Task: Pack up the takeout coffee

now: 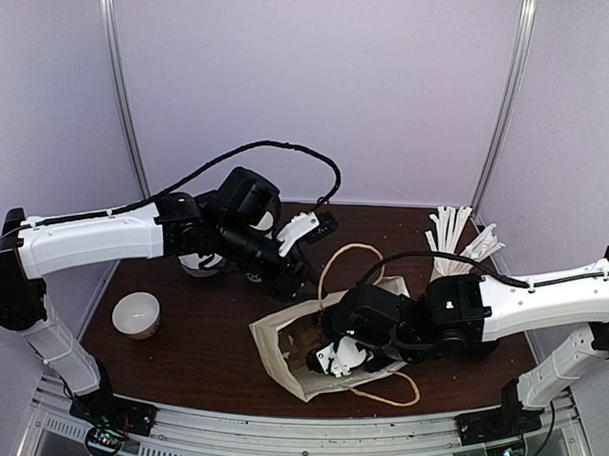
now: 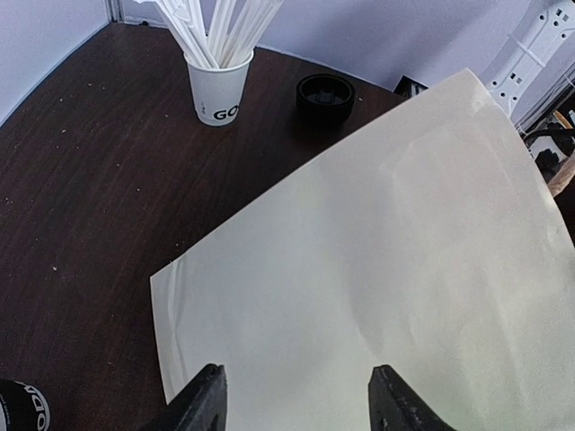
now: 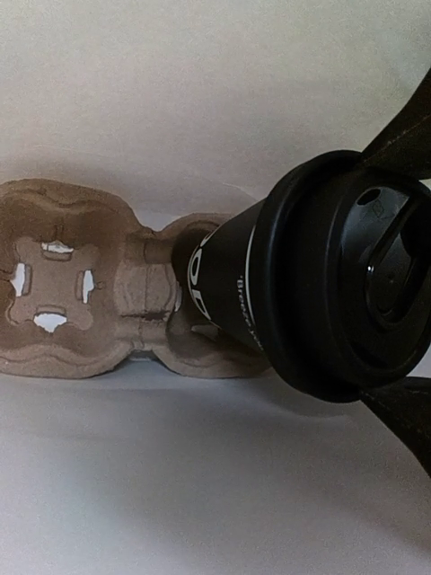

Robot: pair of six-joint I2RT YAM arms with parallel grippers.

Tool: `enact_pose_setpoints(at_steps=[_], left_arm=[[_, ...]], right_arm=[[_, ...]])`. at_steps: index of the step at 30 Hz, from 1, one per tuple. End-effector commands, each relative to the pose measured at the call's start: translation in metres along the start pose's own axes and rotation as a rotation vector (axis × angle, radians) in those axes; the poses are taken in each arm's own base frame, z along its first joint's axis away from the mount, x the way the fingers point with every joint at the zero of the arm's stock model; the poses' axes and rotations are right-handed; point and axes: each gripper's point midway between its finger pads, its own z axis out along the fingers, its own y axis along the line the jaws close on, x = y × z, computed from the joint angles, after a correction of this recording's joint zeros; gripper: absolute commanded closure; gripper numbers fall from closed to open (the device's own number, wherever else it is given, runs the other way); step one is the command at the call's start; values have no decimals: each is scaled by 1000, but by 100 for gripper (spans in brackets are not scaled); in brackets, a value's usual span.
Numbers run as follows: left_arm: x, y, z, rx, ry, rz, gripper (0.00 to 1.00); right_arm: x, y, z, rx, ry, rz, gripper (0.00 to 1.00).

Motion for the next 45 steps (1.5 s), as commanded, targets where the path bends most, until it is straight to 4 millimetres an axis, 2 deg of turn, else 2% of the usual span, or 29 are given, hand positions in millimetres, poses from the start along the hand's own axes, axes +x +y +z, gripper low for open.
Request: enact_pose_setpoints(at_steps=[1, 10, 15, 20, 26, 30, 37, 45], left_arm=[[-15, -1, -10, -16, -69, 30, 43], [-12, 5, -15, -46, -62, 26, 42], [-12, 17, -32, -113, -78, 19, 39], [-15, 36, -70, -233, -129, 11, 36], [-9, 55, -116, -368, -198, -16, 34], [-1, 59, -134, -413, -219, -32, 32], [5, 58, -142, -422, -219, -37, 32], [5, 56, -141, -410, -220, -37, 32]], right_arm=[[2, -8, 9, 40, 31, 26, 44], [8, 0, 32, -24, 81, 12, 42], [11, 2, 41, -78, 93, 25, 42], [10, 3, 43, -175, 92, 43, 42], [9, 6, 47, -315, 88, 97, 42], [8, 6, 46, -397, 81, 131, 43], [2, 21, 32, -628, 57, 184, 43], [-2, 28, 24, -763, 47, 222, 44]])
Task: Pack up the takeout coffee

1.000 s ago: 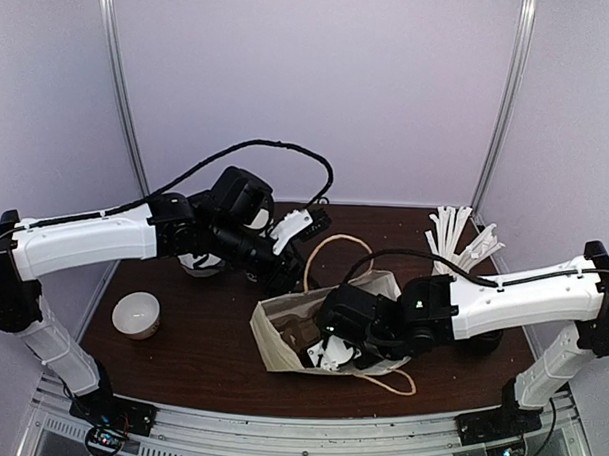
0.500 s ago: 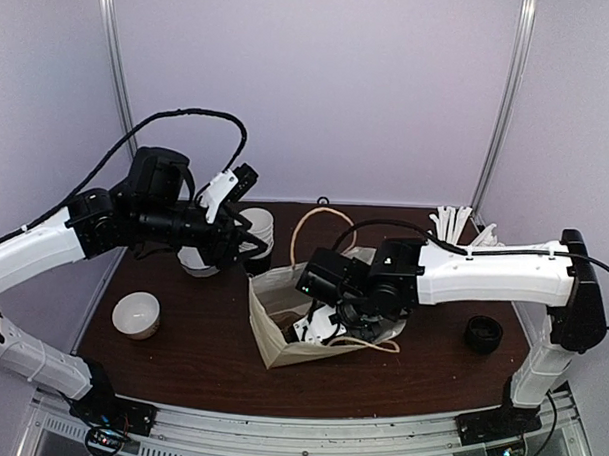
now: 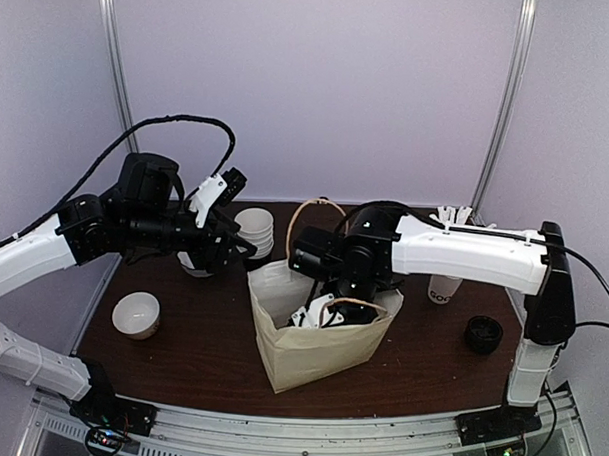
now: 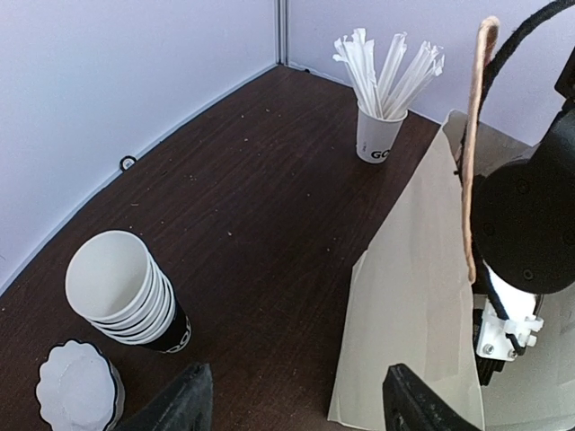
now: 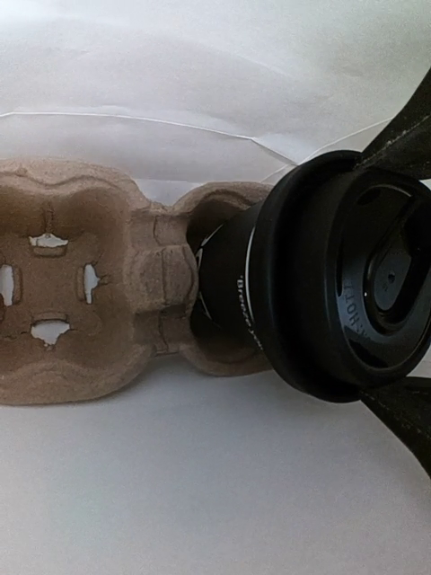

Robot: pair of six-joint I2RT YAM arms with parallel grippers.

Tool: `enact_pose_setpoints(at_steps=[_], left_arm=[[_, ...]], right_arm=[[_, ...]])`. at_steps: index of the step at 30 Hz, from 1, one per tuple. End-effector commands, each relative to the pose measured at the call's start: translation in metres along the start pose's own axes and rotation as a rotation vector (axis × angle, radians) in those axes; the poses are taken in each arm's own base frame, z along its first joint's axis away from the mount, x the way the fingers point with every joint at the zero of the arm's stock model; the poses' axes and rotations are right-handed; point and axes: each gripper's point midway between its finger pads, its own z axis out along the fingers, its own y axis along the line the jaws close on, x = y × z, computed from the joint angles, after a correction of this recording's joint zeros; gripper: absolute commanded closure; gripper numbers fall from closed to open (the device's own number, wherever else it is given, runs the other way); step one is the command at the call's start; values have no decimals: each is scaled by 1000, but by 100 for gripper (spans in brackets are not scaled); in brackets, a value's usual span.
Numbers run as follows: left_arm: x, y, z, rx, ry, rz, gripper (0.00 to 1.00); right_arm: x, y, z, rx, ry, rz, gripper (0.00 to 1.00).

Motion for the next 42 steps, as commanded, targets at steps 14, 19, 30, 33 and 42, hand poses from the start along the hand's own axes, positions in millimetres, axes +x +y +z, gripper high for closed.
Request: enact_pose_setpoints(at_steps=[14, 19, 30, 33, 42], left_arm=[[-8, 2, -4, -1, -29, 8, 31], [-11, 2, -4, 1, -31, 10, 31], [-18, -30, 6, 206, 1, 20, 29], [-19, -35, 8, 240, 1, 11, 29], [-19, -45, 19, 309, 12, -7, 30]], right_arm=[[16, 22, 44, -164, 9, 65, 44], [18, 26, 56, -167, 14, 80, 42], [9, -2, 72, -38, 96, 138, 42], [14, 4, 74, -53, 117, 146, 41], [0, -7, 54, -53, 110, 157, 38]])
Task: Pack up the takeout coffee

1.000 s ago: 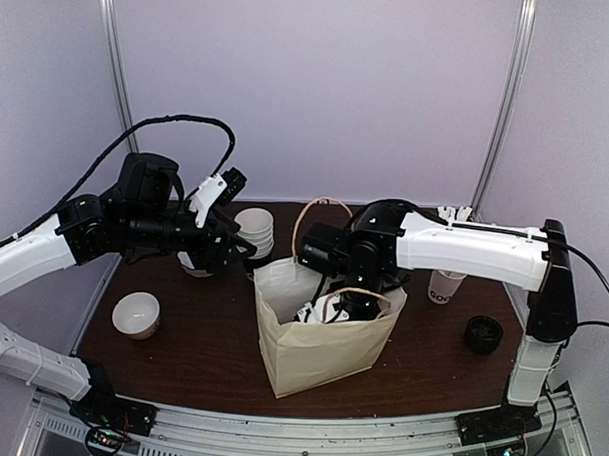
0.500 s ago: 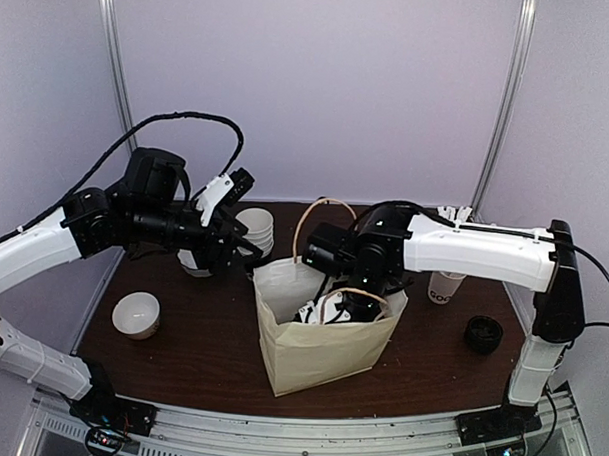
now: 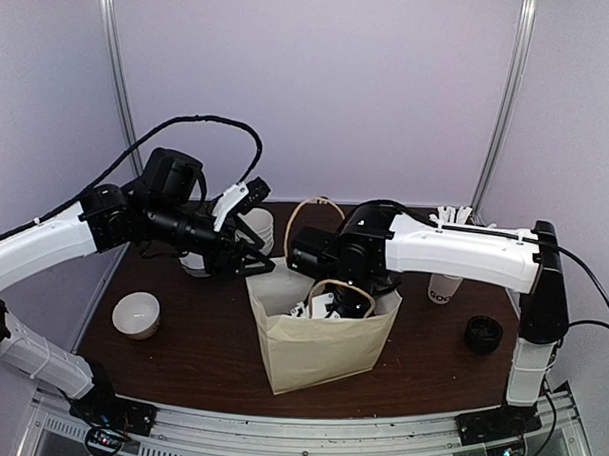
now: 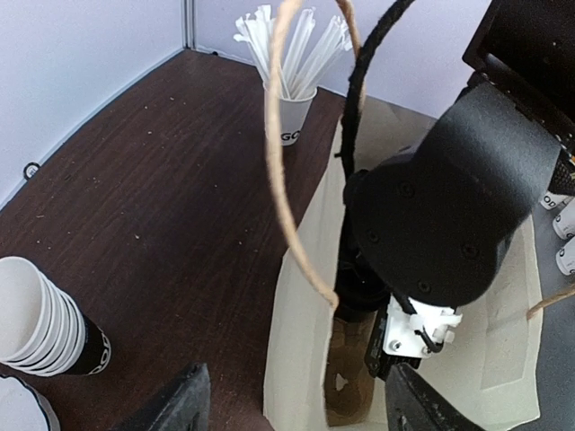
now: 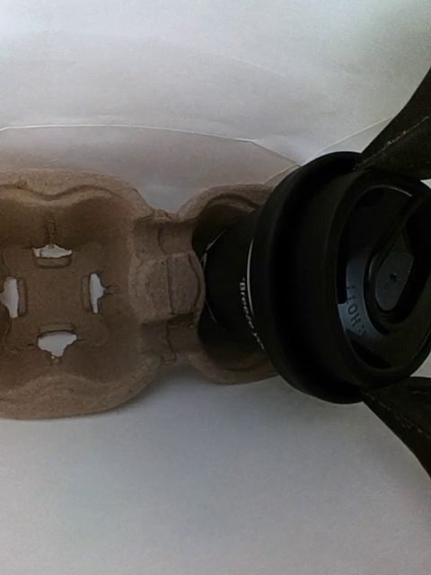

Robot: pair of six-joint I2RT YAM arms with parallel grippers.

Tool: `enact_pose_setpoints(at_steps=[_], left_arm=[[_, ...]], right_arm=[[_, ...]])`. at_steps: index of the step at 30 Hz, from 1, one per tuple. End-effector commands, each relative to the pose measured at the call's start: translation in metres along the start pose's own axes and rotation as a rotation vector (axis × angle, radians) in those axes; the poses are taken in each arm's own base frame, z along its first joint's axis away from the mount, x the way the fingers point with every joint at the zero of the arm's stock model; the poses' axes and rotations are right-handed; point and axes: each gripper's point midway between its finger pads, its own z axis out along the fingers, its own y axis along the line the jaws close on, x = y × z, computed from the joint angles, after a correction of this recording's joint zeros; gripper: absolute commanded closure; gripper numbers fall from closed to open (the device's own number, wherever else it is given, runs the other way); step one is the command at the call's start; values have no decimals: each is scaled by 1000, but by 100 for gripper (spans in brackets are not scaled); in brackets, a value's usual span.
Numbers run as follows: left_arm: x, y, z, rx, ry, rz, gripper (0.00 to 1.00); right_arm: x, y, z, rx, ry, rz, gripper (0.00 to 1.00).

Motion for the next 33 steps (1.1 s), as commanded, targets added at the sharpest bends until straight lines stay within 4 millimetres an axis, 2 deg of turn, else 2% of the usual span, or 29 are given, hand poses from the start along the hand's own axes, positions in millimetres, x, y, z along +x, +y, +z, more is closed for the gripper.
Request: enact_pose_setpoints(at_steps=[1, 7, 16, 26, 33], left_arm=[[-24, -4, 1, 43, -54, 14, 31], [-25, 3, 4, 5, -40, 15, 37], [-28, -2, 18, 76, -21, 17, 44], [-28, -9, 28, 127, 0, 26, 45], [-23, -6, 31, 116, 19, 28, 49]], right_arm=[[-6, -14, 47, 16, 111, 21, 38], [2, -14, 56, 32, 143, 14, 38], [0, -11, 35, 29, 47, 22, 37], [-3, -15, 29, 43, 26, 26, 31], [-9, -19, 6, 60, -6, 28, 24]])
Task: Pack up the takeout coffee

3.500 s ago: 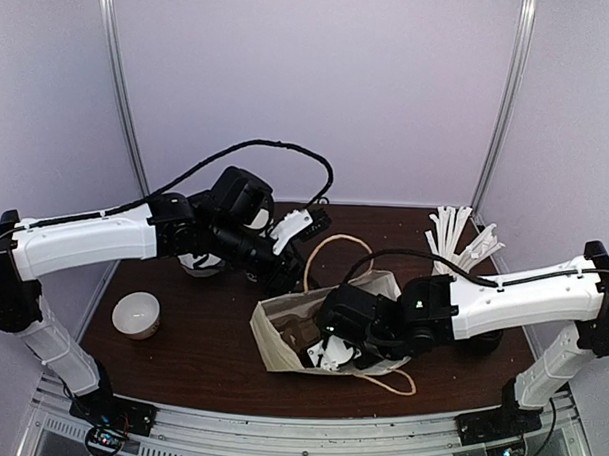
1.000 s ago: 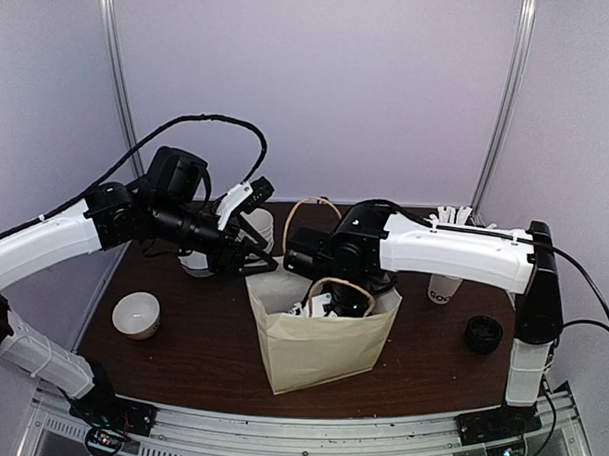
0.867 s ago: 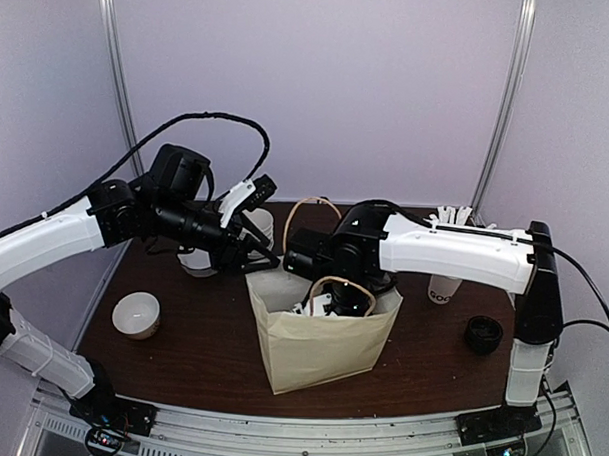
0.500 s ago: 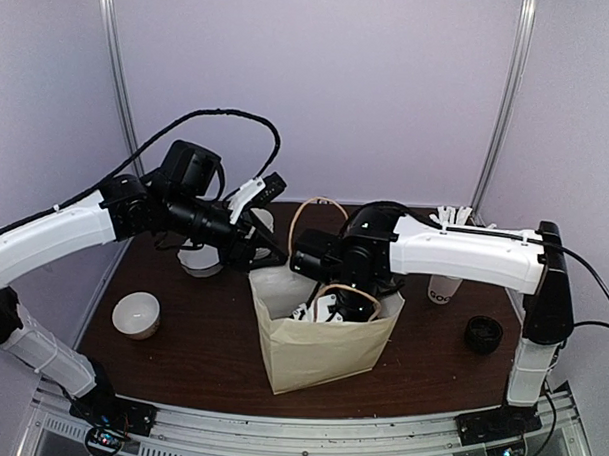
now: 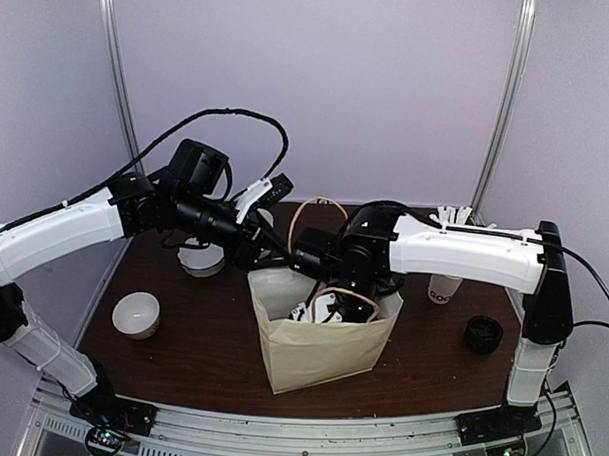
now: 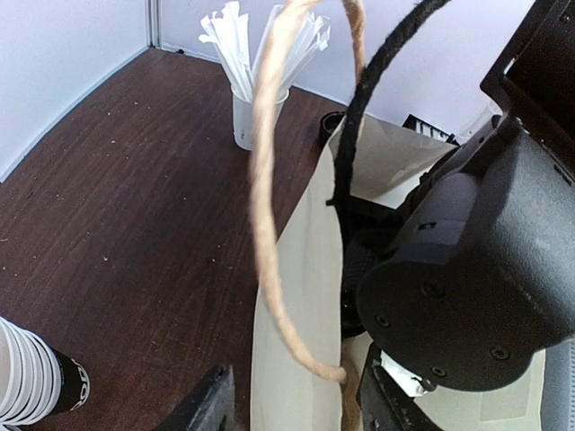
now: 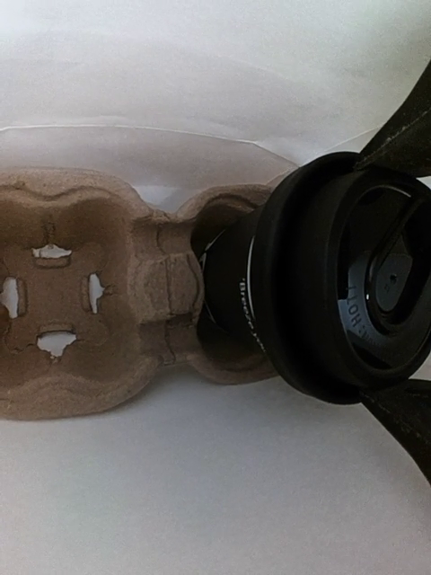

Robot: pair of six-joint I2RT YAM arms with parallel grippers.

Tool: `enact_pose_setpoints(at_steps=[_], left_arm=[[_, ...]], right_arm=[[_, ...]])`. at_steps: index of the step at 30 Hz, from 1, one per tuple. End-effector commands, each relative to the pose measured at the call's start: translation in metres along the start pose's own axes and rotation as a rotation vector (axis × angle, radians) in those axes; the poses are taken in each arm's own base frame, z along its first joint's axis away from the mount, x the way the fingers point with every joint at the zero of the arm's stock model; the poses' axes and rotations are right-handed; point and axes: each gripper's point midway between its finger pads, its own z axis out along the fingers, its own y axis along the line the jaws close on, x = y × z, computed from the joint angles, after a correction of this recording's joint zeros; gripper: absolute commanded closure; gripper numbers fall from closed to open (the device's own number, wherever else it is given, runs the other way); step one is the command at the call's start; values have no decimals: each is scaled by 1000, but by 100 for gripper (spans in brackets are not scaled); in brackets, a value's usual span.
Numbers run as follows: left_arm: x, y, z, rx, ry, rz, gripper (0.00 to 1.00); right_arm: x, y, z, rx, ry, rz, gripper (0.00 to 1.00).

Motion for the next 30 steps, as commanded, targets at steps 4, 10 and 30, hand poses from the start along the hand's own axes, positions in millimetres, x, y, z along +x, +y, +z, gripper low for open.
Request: enact_pose_setpoints(at_steps=[4, 10, 30], left_arm=[[-6, -2, 1, 7, -2, 31, 49], [-2, 2, 5, 1, 16, 33, 49], [-4, 6, 12, -5, 15, 34, 53]], right_arm=[[-10, -20, -3, 54, -16, 30, 19], [-14, -21, -24, 68, -54, 33, 14], [-18, -18, -76, 109, -163, 25, 5]])
